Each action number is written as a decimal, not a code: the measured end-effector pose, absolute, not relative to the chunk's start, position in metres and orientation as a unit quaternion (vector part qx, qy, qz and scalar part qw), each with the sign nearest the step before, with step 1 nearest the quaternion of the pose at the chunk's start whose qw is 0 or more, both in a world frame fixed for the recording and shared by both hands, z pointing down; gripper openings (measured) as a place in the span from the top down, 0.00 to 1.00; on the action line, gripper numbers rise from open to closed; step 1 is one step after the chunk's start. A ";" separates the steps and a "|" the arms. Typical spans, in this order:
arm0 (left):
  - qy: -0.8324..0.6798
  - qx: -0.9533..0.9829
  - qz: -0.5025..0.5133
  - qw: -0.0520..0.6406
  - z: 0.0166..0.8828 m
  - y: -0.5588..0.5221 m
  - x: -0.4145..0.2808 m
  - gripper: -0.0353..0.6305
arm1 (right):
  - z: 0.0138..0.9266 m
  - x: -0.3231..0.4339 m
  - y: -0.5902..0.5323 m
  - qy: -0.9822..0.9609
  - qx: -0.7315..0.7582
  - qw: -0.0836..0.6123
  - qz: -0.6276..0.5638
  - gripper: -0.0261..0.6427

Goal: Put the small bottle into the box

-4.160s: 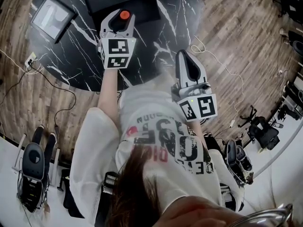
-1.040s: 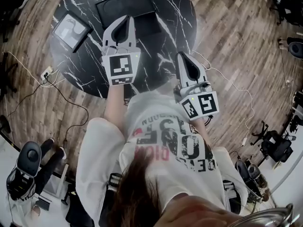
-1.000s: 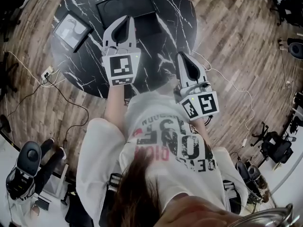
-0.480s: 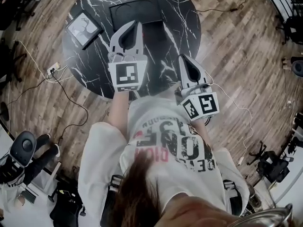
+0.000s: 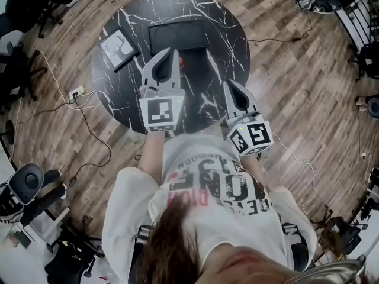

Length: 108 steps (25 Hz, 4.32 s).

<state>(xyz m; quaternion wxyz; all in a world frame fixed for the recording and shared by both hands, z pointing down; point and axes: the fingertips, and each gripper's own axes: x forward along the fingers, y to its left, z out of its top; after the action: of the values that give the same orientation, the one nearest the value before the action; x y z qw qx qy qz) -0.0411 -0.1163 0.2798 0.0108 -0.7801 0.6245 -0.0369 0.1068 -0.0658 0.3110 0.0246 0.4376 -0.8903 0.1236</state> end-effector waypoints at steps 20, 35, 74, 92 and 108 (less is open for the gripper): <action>0.657 -0.753 -0.011 0.033 0.244 -0.055 -0.018 0.94 | 0.296 0.134 -0.059 -0.913 0.390 0.009 0.119 0.96; 0.699 -0.715 -0.008 0.036 0.254 0.009 -0.018 0.94 | 0.282 0.134 -0.041 -0.935 0.343 -0.010 0.094 0.96; 0.714 -0.700 -0.002 -0.013 0.291 0.057 -0.016 0.94 | 0.287 0.131 -0.018 -0.940 0.330 0.012 0.084 0.96; 0.667 -0.745 -0.001 -0.032 0.286 0.035 -0.069 0.94 | 0.282 0.080 -0.024 -0.928 0.363 0.026 0.079 0.96; 0.603 -0.797 0.008 -0.035 0.285 0.015 -0.093 0.94 | 0.285 0.040 -0.012 -0.907 0.413 0.037 0.075 0.96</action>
<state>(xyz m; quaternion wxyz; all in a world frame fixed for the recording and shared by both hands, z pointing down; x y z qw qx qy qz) -0.0934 0.0145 0.2846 -0.0348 -0.7966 0.6034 0.0084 0.0404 -0.0124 0.2855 0.0368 0.4135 -0.9066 0.0753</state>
